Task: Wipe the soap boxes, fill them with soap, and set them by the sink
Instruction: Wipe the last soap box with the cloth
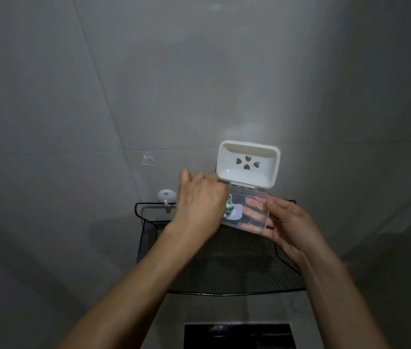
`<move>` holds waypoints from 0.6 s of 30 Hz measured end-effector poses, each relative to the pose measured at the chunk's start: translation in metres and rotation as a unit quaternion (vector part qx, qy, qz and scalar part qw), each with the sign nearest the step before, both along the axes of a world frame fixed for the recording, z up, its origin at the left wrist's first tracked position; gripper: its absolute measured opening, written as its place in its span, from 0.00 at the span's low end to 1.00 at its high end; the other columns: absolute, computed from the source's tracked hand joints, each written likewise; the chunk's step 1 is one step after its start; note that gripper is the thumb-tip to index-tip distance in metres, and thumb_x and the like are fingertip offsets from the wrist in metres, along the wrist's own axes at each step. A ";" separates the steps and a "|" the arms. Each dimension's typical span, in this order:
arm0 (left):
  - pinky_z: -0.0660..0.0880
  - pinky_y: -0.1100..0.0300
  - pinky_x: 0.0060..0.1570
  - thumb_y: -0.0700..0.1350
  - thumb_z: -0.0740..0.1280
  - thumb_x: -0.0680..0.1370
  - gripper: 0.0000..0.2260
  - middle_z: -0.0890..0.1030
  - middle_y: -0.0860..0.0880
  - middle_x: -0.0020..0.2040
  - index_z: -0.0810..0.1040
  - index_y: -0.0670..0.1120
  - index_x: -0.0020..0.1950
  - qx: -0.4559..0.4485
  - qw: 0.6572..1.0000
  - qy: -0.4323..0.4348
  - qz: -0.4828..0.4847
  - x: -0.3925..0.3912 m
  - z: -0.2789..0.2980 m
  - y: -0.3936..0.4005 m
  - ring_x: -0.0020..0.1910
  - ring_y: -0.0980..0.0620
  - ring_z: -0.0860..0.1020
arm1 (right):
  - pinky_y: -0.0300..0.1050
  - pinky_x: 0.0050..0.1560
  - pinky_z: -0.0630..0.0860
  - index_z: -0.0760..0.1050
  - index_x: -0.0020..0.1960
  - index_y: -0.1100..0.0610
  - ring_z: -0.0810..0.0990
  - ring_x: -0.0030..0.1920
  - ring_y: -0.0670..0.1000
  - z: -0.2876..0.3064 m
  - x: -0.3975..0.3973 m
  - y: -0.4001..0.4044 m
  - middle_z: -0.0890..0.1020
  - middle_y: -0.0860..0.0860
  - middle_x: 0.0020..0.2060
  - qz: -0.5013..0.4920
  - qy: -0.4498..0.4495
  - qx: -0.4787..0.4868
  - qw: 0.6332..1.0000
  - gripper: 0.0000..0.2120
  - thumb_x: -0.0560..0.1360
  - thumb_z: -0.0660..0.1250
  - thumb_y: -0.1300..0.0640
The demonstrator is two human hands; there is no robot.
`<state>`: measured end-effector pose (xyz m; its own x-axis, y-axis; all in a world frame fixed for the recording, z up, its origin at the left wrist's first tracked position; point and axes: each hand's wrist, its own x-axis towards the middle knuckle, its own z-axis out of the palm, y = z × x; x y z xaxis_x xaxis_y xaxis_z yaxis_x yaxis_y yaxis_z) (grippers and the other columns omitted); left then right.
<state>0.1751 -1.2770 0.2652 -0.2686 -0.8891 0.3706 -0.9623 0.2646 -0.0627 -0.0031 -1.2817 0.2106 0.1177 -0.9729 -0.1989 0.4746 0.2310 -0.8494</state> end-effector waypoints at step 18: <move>0.57 0.53 0.48 0.51 0.64 0.80 0.13 0.71 0.53 0.48 0.79 0.59 0.63 0.088 0.990 0.048 -0.097 -0.015 -0.010 -0.007 0.49 0.52 0.66 | 0.54 0.41 0.84 0.79 0.58 0.69 0.87 0.47 0.61 -0.014 -0.001 0.001 0.84 0.68 0.51 0.012 -0.025 -0.010 1.000 0.13 0.83 0.58 0.64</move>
